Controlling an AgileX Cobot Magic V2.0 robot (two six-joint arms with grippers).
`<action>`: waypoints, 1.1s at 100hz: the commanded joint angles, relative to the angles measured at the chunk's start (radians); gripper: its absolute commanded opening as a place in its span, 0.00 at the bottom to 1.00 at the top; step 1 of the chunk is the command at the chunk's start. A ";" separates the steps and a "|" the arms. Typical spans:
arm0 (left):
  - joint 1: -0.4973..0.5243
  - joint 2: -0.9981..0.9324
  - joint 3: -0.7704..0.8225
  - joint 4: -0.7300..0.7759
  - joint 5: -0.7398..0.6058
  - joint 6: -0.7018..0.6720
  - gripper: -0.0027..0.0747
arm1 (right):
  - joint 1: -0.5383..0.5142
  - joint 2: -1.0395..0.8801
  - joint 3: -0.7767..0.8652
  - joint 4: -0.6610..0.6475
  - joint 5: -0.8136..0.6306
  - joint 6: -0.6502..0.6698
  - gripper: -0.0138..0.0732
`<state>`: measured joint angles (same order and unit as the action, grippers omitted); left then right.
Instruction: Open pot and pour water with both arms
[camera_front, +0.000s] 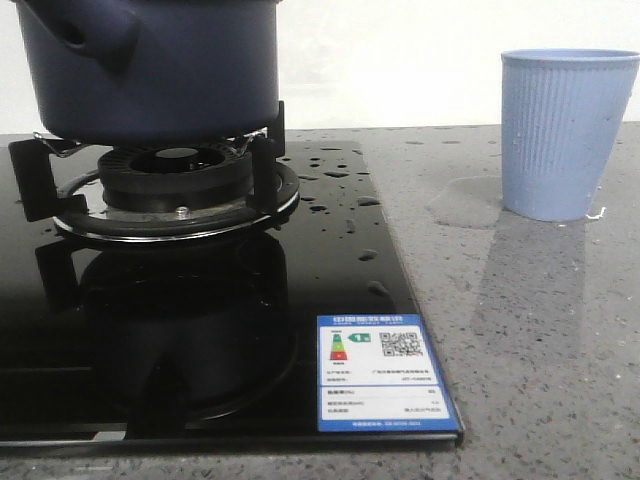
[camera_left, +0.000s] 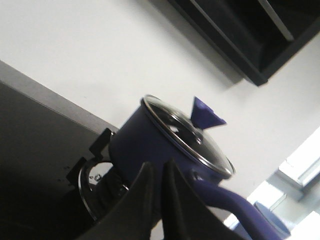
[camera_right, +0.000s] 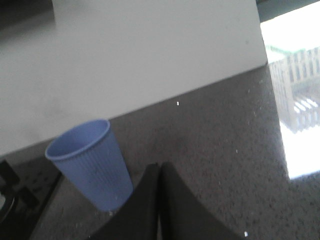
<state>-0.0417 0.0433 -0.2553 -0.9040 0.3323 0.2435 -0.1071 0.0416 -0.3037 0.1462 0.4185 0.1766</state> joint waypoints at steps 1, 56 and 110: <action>-0.001 0.116 -0.110 0.055 0.097 0.016 0.01 | 0.019 0.083 -0.111 -0.005 0.124 -0.032 0.08; -0.090 0.668 -0.489 -0.467 0.671 0.658 0.01 | 0.276 0.307 -0.346 0.651 0.324 -0.467 0.07; -0.121 0.893 -0.683 -0.485 0.440 1.111 0.67 | 0.289 0.341 -0.348 0.669 0.003 -0.780 0.74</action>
<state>-0.1569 0.9032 -0.8959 -1.3207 0.8814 1.3398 0.1802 0.3500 -0.6178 0.7928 0.5071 -0.5848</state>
